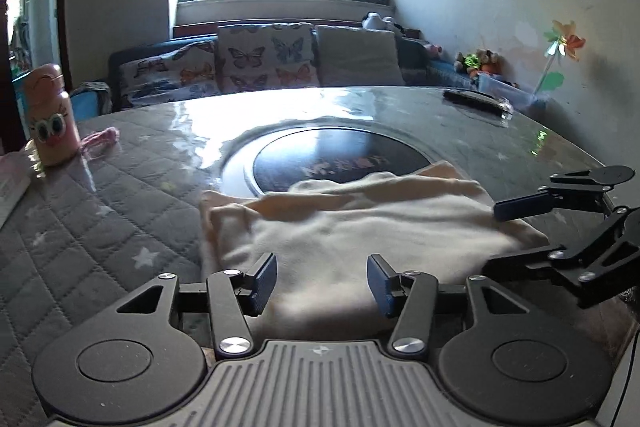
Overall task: Fold clothes
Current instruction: 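Open both grippers and smooth the folded shirt bundle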
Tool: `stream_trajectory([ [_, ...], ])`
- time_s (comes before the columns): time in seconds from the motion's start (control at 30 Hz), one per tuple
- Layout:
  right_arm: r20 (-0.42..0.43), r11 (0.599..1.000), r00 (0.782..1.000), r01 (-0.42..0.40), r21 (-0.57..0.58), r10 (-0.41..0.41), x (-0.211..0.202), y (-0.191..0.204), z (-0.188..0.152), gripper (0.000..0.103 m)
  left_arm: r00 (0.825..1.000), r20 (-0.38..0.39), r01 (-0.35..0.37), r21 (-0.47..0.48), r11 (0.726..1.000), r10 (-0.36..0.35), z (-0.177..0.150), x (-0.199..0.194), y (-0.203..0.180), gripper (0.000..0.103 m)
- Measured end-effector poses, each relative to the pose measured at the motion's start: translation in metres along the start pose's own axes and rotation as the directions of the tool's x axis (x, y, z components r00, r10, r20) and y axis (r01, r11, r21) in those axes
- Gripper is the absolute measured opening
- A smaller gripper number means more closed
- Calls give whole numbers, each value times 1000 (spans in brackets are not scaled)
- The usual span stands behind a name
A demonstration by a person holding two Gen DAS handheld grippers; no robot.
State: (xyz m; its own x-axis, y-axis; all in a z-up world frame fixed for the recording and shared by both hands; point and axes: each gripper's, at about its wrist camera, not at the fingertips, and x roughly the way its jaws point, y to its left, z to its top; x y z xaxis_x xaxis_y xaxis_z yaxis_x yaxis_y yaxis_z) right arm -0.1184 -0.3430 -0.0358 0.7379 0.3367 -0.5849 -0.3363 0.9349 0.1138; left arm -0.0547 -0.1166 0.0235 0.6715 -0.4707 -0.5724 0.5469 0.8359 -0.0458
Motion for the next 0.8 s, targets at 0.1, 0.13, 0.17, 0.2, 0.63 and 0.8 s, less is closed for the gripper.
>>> stream_trajectory([
  [0.1,-34,1000,999,-8,22,9,11,-6,-2,85,999,-35,-30,-29,999,29,-4,8,11,54],
  [0.13,-41,1000,999,-12,20,13,12,-6,-3,86,998,-46,-35,-38,999,33,-5,11,14,54],
  [0.17,-43,1000,999,-16,8,16,12,-5,-2,87,998,-51,-33,-52,998,31,-5,12,17,54],
  [0.2,-46,1000,999,-16,1,16,12,-4,-2,87,998,-54,-29,-67,997,25,-4,12,20,55],
  [0.63,-54,999,997,-47,8,48,20,-6,8,98,990,-84,-122,-138,983,111,21,38,49,61],
  [0.8,-33,998,998,-57,13,58,21,-8,19,103,987,-74,-150,-141,979,140,33,45,56,61],
])
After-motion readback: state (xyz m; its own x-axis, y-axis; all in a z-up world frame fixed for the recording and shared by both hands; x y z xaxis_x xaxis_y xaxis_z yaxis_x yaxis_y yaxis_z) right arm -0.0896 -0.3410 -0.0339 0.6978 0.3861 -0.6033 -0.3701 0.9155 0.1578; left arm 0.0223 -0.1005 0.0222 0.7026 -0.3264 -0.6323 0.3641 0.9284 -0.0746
